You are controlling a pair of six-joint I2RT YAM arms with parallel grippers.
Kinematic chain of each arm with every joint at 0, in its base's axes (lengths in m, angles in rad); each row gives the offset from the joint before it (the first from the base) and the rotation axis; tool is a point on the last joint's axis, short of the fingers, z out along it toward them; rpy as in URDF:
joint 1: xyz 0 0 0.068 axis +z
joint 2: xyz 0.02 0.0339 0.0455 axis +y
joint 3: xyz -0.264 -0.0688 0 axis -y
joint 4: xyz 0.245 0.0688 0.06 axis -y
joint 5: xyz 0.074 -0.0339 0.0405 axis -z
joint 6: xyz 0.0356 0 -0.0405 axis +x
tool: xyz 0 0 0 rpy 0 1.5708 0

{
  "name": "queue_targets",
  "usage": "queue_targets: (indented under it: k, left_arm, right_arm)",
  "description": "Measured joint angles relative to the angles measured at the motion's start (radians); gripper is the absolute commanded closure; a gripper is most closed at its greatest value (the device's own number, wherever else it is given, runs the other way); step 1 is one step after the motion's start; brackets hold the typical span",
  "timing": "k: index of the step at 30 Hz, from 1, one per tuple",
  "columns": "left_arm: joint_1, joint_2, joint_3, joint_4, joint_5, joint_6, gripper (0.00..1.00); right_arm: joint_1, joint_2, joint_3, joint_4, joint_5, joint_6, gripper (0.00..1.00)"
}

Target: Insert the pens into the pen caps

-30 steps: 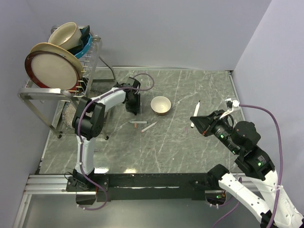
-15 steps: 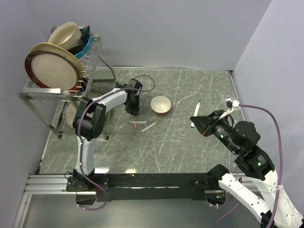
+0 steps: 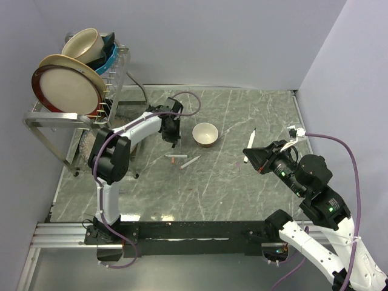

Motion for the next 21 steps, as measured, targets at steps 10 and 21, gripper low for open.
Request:
queue_targets:
  k: [10,21]
  left_arm:
    - [-0.002,0.021,-0.021,0.010,0.024,-0.003,0.99]
    - [0.009,0.069,-0.021,0.001,-0.029,-0.018,0.99]
  right_arm:
    - [0.000,0.000,0.000,0.000,0.000,0.000,1.00]
    - [0.000,0.000,0.000,0.000,0.000,0.000,1.00]
